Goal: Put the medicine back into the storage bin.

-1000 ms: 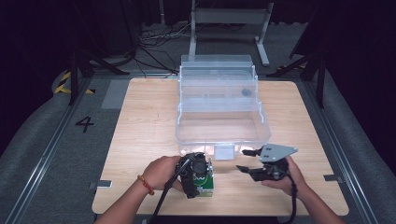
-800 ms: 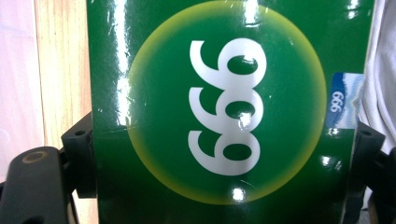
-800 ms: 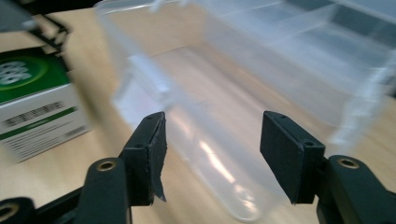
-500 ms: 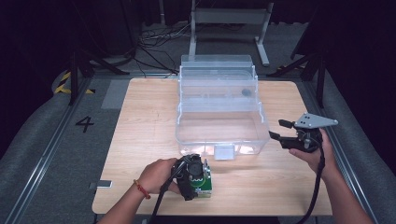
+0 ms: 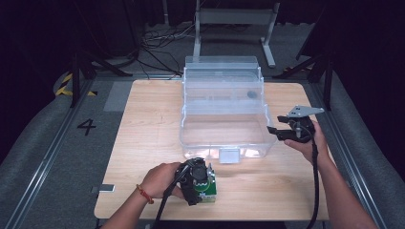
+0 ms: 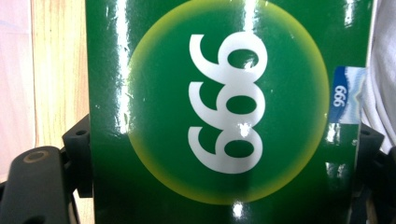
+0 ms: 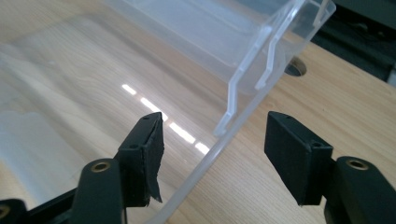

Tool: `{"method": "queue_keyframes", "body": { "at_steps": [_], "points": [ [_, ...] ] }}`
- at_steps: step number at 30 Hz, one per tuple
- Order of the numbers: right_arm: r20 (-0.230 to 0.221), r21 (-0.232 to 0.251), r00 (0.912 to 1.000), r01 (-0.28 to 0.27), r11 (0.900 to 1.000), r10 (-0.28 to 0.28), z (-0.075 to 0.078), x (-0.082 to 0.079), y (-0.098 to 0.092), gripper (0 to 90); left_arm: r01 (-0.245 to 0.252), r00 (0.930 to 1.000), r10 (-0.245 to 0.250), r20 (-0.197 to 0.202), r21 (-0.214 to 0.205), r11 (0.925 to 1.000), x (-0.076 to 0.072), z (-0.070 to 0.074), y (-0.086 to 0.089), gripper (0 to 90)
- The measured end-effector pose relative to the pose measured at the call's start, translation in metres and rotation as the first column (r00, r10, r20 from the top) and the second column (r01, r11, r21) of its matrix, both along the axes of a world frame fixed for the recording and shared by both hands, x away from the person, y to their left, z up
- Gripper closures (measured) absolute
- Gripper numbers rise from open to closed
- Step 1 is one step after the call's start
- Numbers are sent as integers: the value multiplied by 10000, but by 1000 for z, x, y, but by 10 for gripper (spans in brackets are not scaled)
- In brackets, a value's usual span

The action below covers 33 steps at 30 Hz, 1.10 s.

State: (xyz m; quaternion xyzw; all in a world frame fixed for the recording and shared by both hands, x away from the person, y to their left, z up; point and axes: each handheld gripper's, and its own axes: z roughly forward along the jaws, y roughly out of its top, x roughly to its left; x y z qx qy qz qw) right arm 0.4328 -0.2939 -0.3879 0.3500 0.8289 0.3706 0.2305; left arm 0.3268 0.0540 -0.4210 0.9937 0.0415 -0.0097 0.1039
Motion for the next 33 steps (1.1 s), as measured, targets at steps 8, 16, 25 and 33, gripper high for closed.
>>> {"method": "queue_keyframes", "body": {
  "at_steps": [8, 16, 25, 33],
  "points": [
    [-632, -103, 9975, 308, 9995, -314, -20, 16, 2, 371, 89, 10000, -89, -32, 62, 9999, 1, 0, 0, 164],
    [-1235, 188, 9922, -151, 9997, 173, -29, 20, 8, 450, 79, 10000, -79, 17, 58, 10000, -1, 0, 0, 167],
    [-958, -148, 9954, 72, 9999, -86, -26, 12, 12, 512, 227, 9997, -227, 52, -13, 9997, -6, 1, 0, 172],
    [-1008, 112, 9948, 150, 9998, -138, -27, -4, 19, 512, 506, 9984, -512, -222, -250, 9984, -11, 14, 4, 173]
  ]
}}
